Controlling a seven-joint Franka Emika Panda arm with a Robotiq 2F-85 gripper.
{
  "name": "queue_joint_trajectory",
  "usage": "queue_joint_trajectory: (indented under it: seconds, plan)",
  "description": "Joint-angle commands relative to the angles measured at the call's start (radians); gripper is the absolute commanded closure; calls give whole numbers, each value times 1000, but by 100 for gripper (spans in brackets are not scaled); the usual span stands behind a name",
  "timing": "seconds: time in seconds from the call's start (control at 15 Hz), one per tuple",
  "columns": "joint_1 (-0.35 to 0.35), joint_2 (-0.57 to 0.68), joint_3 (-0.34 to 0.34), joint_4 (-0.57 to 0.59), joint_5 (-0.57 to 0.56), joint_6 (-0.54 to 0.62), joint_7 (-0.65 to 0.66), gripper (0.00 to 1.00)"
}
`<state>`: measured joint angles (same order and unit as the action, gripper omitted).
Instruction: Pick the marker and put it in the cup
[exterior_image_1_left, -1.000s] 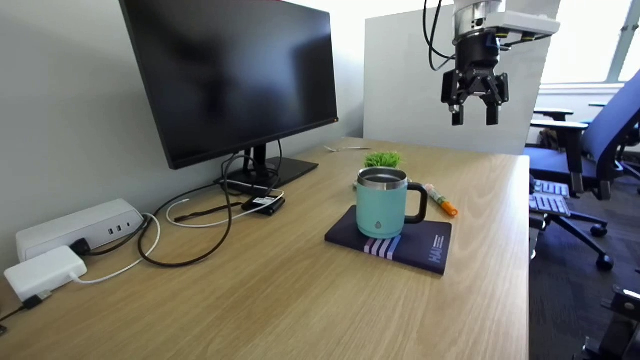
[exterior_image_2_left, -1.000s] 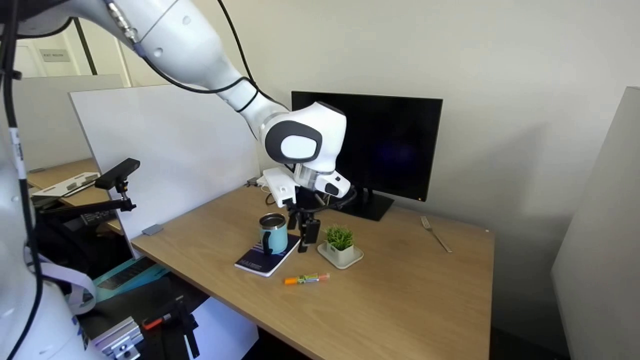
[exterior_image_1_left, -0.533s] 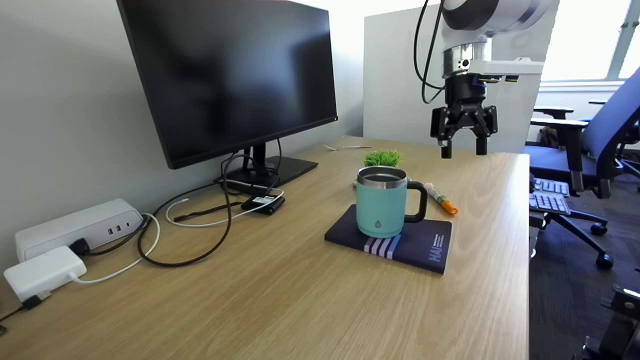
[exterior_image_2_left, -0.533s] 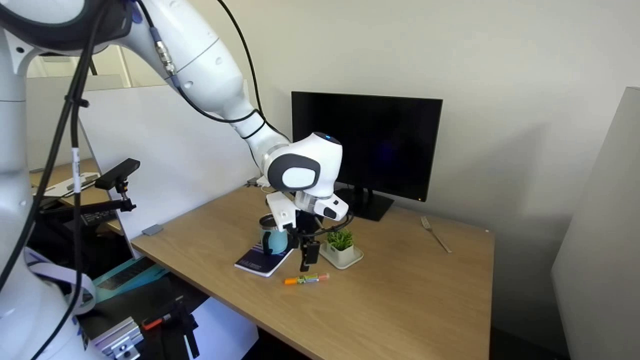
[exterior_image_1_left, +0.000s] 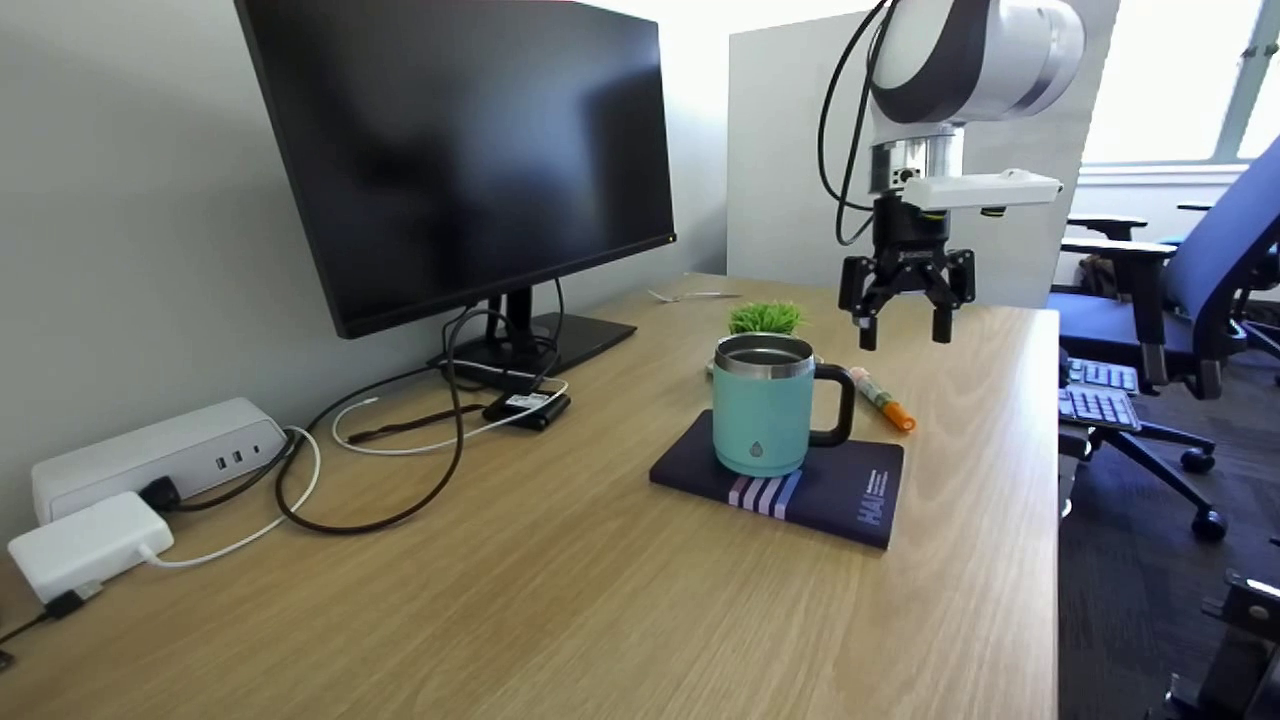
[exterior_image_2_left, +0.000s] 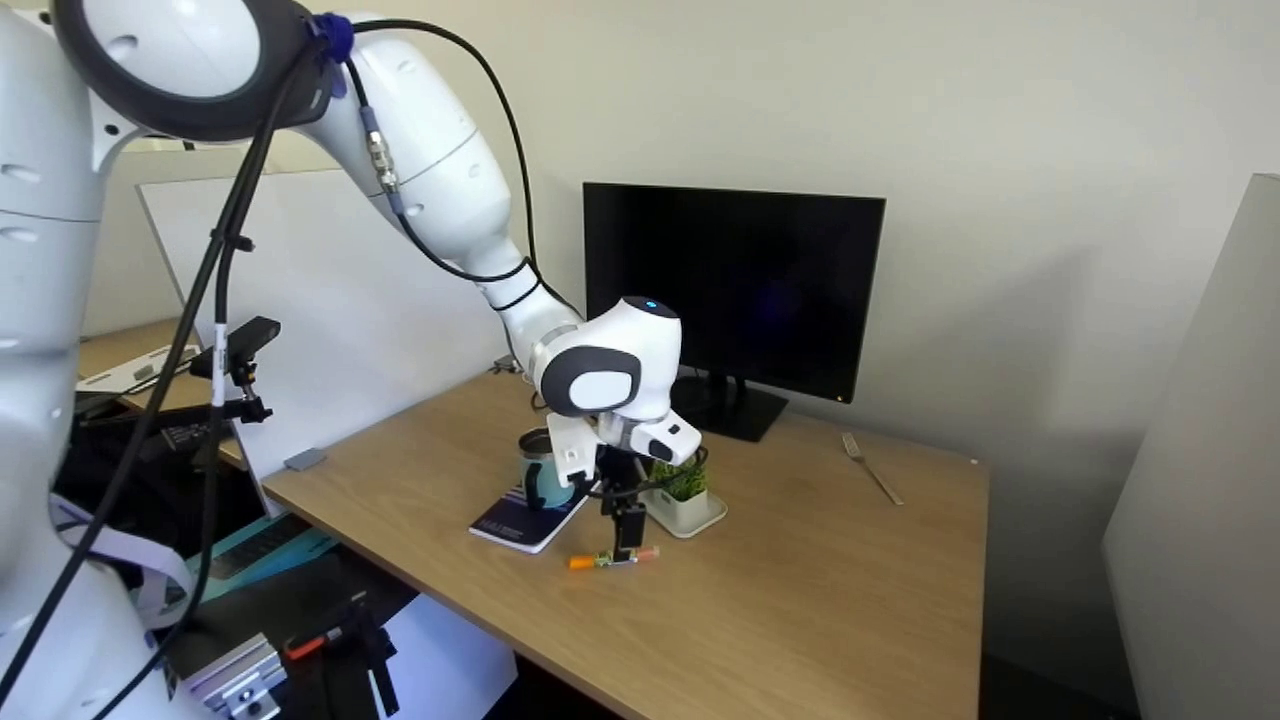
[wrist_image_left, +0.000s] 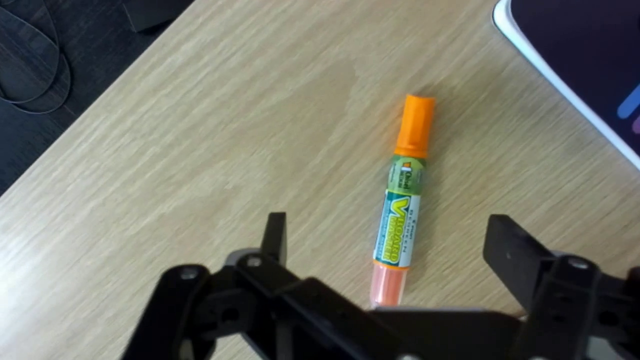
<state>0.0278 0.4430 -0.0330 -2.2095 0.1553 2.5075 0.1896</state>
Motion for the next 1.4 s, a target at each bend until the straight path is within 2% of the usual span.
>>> queue_joint_trajectory:
  seconds: [0.0,0.47,0.87,0.93,1.0,1.33]
  plan:
    - [-8,44,11,35,50,35,68,0]
    - [23,167,52,100,112,88,142,0]
    - [47,219,38,130,91,118,160,0]
    - [47,219,34,129,89,120,161,9]
    - [47,218,32,129,90,119,161,26]
    - [50,203,16,123,80,106,172,58]
